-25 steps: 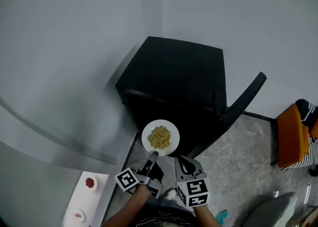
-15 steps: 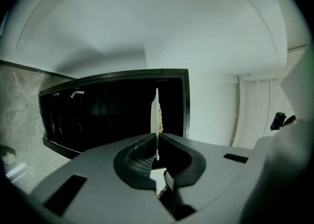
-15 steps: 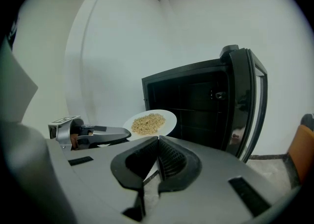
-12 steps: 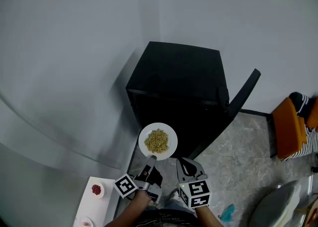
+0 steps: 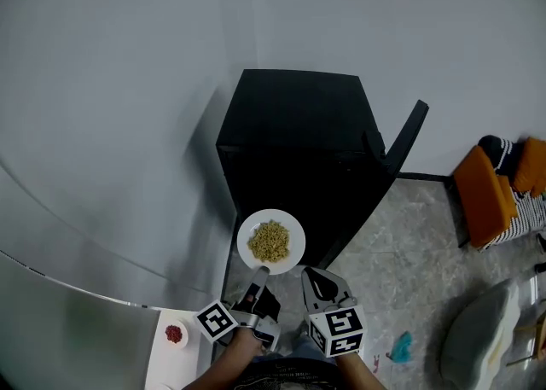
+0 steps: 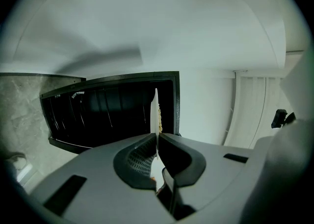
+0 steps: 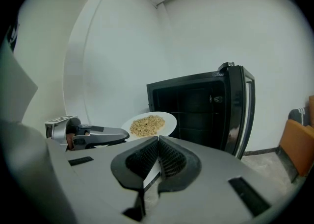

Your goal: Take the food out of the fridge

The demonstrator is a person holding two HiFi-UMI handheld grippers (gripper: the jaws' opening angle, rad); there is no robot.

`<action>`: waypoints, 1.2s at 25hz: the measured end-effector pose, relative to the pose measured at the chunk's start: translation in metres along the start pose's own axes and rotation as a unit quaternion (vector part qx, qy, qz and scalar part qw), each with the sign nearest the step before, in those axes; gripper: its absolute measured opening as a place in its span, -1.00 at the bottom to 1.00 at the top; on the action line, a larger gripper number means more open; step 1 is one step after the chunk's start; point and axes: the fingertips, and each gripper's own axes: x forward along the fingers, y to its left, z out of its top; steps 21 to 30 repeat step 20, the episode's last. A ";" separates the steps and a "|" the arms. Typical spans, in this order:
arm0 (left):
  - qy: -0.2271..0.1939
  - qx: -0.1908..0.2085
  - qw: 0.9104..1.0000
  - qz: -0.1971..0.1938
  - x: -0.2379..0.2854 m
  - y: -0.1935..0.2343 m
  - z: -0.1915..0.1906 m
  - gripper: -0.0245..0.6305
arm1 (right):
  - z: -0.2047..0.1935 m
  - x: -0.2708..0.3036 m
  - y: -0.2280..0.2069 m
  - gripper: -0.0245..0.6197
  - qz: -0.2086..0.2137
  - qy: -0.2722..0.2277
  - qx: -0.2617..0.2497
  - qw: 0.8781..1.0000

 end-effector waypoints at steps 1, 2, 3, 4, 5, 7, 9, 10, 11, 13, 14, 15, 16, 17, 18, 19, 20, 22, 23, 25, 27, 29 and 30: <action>0.003 -0.002 1.000 -0.002 -0.005 0.001 0.000 -0.86 | -0.002 -0.001 0.005 -0.85 -0.004 -0.002 0.000 1.000; 0.005 -0.003 1.000 -0.003 -0.009 0.002 0.001 -0.86 | -0.004 -0.003 0.009 -0.85 -0.007 -0.004 -0.001 1.000; 0.008 -0.004 1.000 -0.003 -0.012 0.002 0.001 -0.86 | -0.005 -0.004 0.012 -0.85 -0.010 -0.005 -0.001 1.000; 0.011 -0.003 1.000 -0.002 -0.012 0.001 0.000 -0.86 | -0.004 -0.005 0.013 -0.85 -0.013 -0.006 -0.001 1.000; 0.014 -0.003 1.000 -0.001 -0.010 0.000 -0.002 -0.86 | -0.002 -0.007 0.012 -0.85 -0.016 -0.007 -0.001 1.000; 0.019 -0.005 1.000 -0.003 -0.012 -0.001 -0.004 -0.86 | -0.004 -0.009 0.012 -0.85 -0.023 -0.009 0.000 1.000; 0.023 -0.008 1.000 -0.005 -0.021 0.005 -0.004 -0.86 | -0.012 -0.011 0.018 -0.85 -0.030 -0.011 -0.002 1.000; 0.024 -0.008 1.000 -0.005 -0.026 0.008 -0.004 -0.86 | -0.015 -0.011 0.022 -0.85 -0.032 -0.012 -0.003 0.999; 0.026 -0.007 1.000 -0.005 -0.030 0.010 -0.003 -0.86 | -0.017 -0.011 0.025 -0.85 -0.034 -0.014 -0.005 0.999; 0.027 -0.008 1.000 -0.007 -0.032 0.011 -0.002 -0.86 | -0.017 -0.011 0.028 -0.85 -0.035 -0.017 -0.007 0.999; 0.028 -0.009 1.000 -0.008 -0.032 0.011 -0.001 -0.86 | -0.017 -0.011 0.030 -0.85 -0.035 -0.018 -0.007 0.999; 0.029 -0.009 0.999 -0.009 -0.032 0.011 -0.001 -0.86 | -0.018 -0.012 0.030 -0.85 -0.035 -0.017 -0.006 0.999; 0.030 -0.009 0.999 -0.010 -0.032 0.010 -0.001 -0.86 | -0.018 -0.012 0.031 -0.85 -0.036 -0.017 -0.006 0.999; 0.032 -0.009 0.999 -0.010 -0.032 0.010 -0.001 -0.86 | -0.018 -0.013 0.031 -0.85 -0.037 -0.016 -0.005 0.999; 0.033 -0.010 0.999 -0.010 -0.032 0.009 -0.001 -0.86 | -0.018 -0.013 0.032 -0.85 -0.038 -0.016 -0.005 0.999; 0.034 -0.010 0.999 -0.010 -0.032 0.008 -0.001 -0.86 | -0.018 -0.013 0.032 -0.85 -0.039 -0.016 -0.004 0.999; 0.035 -0.010 0.999 -0.011 -0.032 0.008 -0.001 -0.86 | -0.018 -0.014 0.033 -0.85 -0.040 -0.016 -0.004 0.999; 0.035 -0.010 0.999 -0.011 -0.032 0.008 -0.001 -0.86 | -0.018 -0.014 0.033 -0.85 -0.040 -0.016 -0.004 0.999; 0.035 -0.010 0.999 -0.011 -0.032 0.008 -0.001 -0.86 | -0.018 -0.014 0.033 -0.85 -0.040 -0.016 -0.004 0.999; 0.035 -0.010 0.999 -0.011 -0.032 0.008 -0.001 -0.86 | -0.018 -0.014 0.033 -0.85 -0.040 -0.016 -0.004 0.999; 0.035 -0.010 0.999 -0.011 -0.032 0.008 -0.001 -0.86 | -0.018 -0.014 0.033 -0.85 -0.040 -0.016 -0.004 0.999; 0.035 -0.010 0.999 -0.011 -0.032 0.008 -0.001 -0.86 | -0.018 -0.014 0.033 -0.85 -0.040 -0.016 -0.004 0.999; 0.035 -0.010 0.999 -0.011 -0.032 0.008 -0.001 -0.86 | -0.018 -0.014 0.033 -0.85 -0.040 -0.016 -0.004 0.999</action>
